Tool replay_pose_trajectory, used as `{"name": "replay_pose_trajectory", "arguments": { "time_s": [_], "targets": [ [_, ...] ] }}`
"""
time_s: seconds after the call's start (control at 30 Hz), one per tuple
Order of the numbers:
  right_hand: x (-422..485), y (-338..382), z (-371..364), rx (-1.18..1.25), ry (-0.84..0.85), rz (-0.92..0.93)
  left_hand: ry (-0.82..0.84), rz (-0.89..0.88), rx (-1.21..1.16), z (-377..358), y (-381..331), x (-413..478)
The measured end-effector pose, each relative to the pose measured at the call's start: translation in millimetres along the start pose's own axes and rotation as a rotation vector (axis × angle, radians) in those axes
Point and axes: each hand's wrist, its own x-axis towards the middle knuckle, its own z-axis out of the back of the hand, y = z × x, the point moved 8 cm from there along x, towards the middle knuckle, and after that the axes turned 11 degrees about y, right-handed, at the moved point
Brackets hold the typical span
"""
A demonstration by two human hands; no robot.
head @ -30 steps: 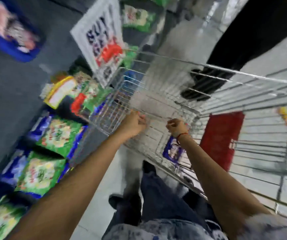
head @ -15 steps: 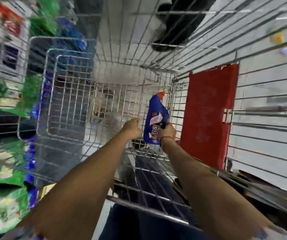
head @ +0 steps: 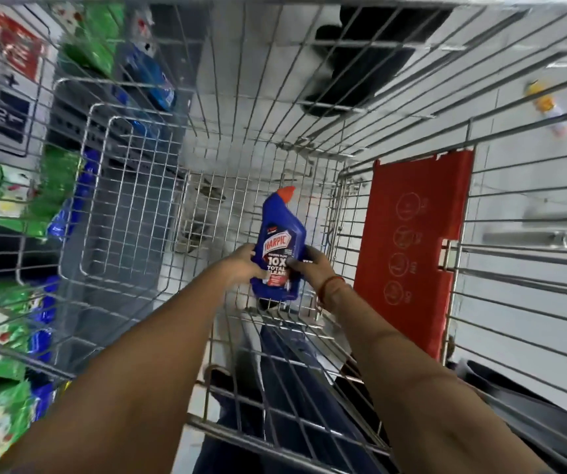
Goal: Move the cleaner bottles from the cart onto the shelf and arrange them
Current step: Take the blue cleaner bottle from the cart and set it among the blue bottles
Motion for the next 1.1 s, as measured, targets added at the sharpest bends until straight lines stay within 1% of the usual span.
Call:
{"name": "replay_pose_trajectory", "arguments": {
  "time_s": [0.07, 0.13, 0.3, 0.37, 0.4, 0.47, 0.57, 0.67, 0.83, 0.97, 1.1],
  "targets": [
    [-9.9, 23.9, -11.0, -0.027, 0.079, 0.035, -0.008, -0.059, -0.077, 12.8, -6.8, -22.9],
    [-24.3, 53.9, -25.8, -0.034, 0.133, 0.106, -0.057, -0.15, -0.13, 29.0, -19.8, -53.0],
    [-65.0, 136.1, -76.3, -0.057, 0.234, 0.332, -0.237, -0.414, -0.248, 71.1, -59.6, -148.0],
    [-86.5, 171.7, -102.7, -0.116, 0.281, 0.422, -0.336, -0.525, -0.323, 88.5, -67.4, -196.5],
    [-91.4, 183.6, -109.9, -0.141, 0.296, 0.457, -0.351, -0.557, -0.343, 92.6, -70.2, -210.1],
    [-118.2, 212.4, -141.6, -0.198, 0.343, 0.534, -0.453, -0.619, -0.367, 108.6, -63.4, -258.9],
    [-157.3, 242.7, -201.6, -0.254, 0.492, 0.621, -0.586, -0.715, -0.396, 130.4, -41.2, -331.5],
    [-197.4, 264.6, -267.7, -0.355, 0.657, 0.733, -0.764, -0.809, -0.353, 151.9, -11.2, -402.8],
    [-254.0, 273.9, -380.7, -0.55, 0.886, 0.865, -1.017, -0.887, -0.39, 180.1, 61.7, -488.1],
    [-286.1, 260.1, -458.9, -0.689, 0.998, 0.928, -1.227, -0.872, -0.488, 188.8, 129.3, -532.9],
    [-299.9, 241.0, -523.6, -0.812, 1.104, 0.936, -1.406, -0.851, -0.575, 194.7, 181.9, -558.9]
  ]
}}
